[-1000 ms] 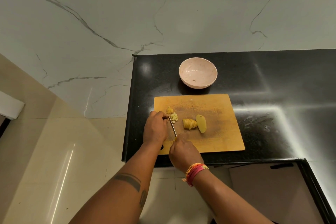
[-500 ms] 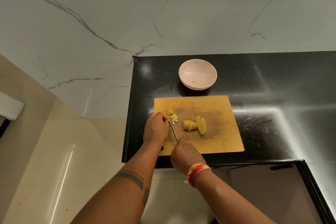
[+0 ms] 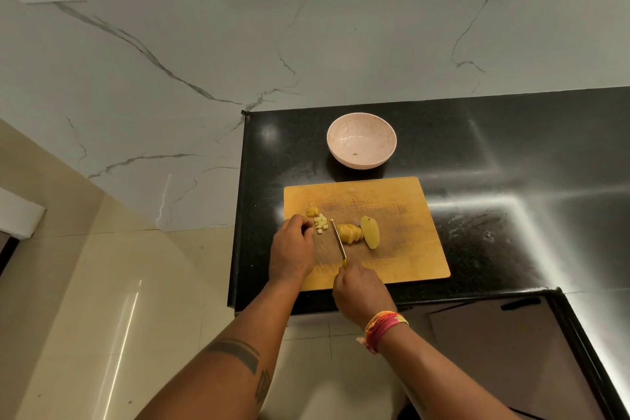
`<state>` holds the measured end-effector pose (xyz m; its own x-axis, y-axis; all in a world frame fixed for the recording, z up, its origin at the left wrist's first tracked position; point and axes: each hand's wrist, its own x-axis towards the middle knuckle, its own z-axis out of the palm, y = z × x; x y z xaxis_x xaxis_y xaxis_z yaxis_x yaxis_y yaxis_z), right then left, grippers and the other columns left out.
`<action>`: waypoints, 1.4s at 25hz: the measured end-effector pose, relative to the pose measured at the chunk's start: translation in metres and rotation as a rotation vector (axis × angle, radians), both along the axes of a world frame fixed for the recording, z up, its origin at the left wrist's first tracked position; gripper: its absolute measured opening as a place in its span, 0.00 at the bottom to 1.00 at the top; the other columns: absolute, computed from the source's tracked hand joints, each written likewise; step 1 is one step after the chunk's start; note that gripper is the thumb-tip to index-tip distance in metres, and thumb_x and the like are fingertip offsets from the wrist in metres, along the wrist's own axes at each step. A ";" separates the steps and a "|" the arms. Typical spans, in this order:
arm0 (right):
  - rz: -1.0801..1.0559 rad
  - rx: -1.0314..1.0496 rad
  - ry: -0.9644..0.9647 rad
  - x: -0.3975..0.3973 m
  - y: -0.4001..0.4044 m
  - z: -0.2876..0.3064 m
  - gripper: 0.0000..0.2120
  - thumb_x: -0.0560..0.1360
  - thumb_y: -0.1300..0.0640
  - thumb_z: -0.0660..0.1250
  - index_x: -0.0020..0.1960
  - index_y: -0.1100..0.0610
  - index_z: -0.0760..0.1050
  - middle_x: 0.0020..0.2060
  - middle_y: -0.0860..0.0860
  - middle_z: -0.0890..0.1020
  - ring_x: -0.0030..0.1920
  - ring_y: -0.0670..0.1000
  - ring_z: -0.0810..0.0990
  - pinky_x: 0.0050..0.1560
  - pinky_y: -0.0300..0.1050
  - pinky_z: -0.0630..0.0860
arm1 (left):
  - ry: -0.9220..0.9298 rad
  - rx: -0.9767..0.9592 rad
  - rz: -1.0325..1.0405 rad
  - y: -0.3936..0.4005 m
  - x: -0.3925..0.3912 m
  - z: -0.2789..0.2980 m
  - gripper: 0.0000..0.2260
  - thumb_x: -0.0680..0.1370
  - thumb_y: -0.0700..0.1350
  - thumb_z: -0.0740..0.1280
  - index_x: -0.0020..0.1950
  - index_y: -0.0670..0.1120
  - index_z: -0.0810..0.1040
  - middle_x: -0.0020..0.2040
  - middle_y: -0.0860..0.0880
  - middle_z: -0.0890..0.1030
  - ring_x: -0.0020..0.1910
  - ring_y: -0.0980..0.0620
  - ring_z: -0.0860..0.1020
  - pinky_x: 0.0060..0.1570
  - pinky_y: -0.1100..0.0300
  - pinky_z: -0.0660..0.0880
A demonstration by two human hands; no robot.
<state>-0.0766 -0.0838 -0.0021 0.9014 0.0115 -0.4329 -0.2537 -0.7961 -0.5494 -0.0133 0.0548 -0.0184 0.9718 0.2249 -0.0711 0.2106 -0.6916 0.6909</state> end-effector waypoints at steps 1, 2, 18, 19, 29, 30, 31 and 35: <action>-0.013 -0.004 -0.006 0.002 -0.001 0.001 0.09 0.83 0.54 0.53 0.57 0.56 0.70 0.42 0.55 0.80 0.40 0.55 0.79 0.36 0.49 0.74 | 0.010 0.016 -0.030 -0.003 0.000 -0.001 0.05 0.82 0.46 0.66 0.57 0.51 0.79 0.54 0.53 0.79 0.51 0.55 0.77 0.47 0.62 0.76; -0.019 -0.008 -0.012 0.004 -0.001 0.001 0.09 0.83 0.54 0.53 0.55 0.55 0.70 0.42 0.55 0.80 0.40 0.55 0.79 0.38 0.52 0.75 | 0.019 0.030 -0.057 -0.006 0.002 -0.001 0.05 0.82 0.46 0.66 0.57 0.51 0.79 0.54 0.52 0.79 0.50 0.55 0.77 0.48 0.61 0.77; -0.079 0.035 0.004 0.007 -0.008 0.001 0.06 0.83 0.54 0.53 0.52 0.52 0.68 0.40 0.53 0.78 0.37 0.52 0.78 0.33 0.47 0.69 | 0.089 0.057 -0.307 -0.018 0.013 0.002 0.16 0.80 0.48 0.71 0.67 0.52 0.78 0.60 0.54 0.77 0.53 0.60 0.72 0.54 0.67 0.69; -0.075 0.037 0.003 0.007 -0.008 0.000 0.06 0.83 0.54 0.53 0.52 0.52 0.68 0.39 0.52 0.78 0.37 0.51 0.78 0.33 0.46 0.68 | 0.092 0.065 -0.312 -0.018 0.013 0.002 0.16 0.80 0.48 0.71 0.67 0.52 0.77 0.60 0.54 0.76 0.53 0.60 0.72 0.55 0.66 0.70; -0.045 0.026 -0.007 0.009 -0.011 -0.005 0.07 0.82 0.56 0.53 0.57 0.53 0.69 0.39 0.53 0.79 0.37 0.53 0.80 0.36 0.49 0.76 | 0.146 0.101 -0.232 -0.035 0.013 0.001 0.14 0.77 0.48 0.70 0.62 0.54 0.75 0.56 0.53 0.75 0.53 0.53 0.75 0.54 0.54 0.78; -0.039 0.021 -0.012 0.009 -0.012 -0.004 0.07 0.82 0.56 0.53 0.57 0.53 0.69 0.39 0.53 0.80 0.37 0.53 0.80 0.36 0.49 0.76 | 0.148 0.105 -0.223 -0.036 0.013 0.000 0.14 0.77 0.48 0.70 0.61 0.54 0.75 0.56 0.54 0.74 0.53 0.53 0.75 0.54 0.55 0.78; -0.033 0.015 -0.015 0.008 -0.012 -0.004 0.07 0.83 0.56 0.53 0.57 0.53 0.69 0.40 0.53 0.80 0.38 0.53 0.80 0.37 0.49 0.77 | 0.148 0.107 -0.215 -0.036 0.012 0.000 0.14 0.77 0.48 0.70 0.61 0.55 0.75 0.56 0.54 0.74 0.53 0.54 0.75 0.54 0.56 0.77; -0.026 0.006 -0.012 0.009 -0.015 -0.005 0.08 0.82 0.56 0.53 0.57 0.54 0.69 0.40 0.55 0.80 0.38 0.54 0.80 0.37 0.50 0.76 | 0.151 0.131 -0.208 -0.037 0.012 0.001 0.12 0.77 0.48 0.70 0.59 0.55 0.74 0.55 0.54 0.74 0.52 0.54 0.75 0.52 0.56 0.77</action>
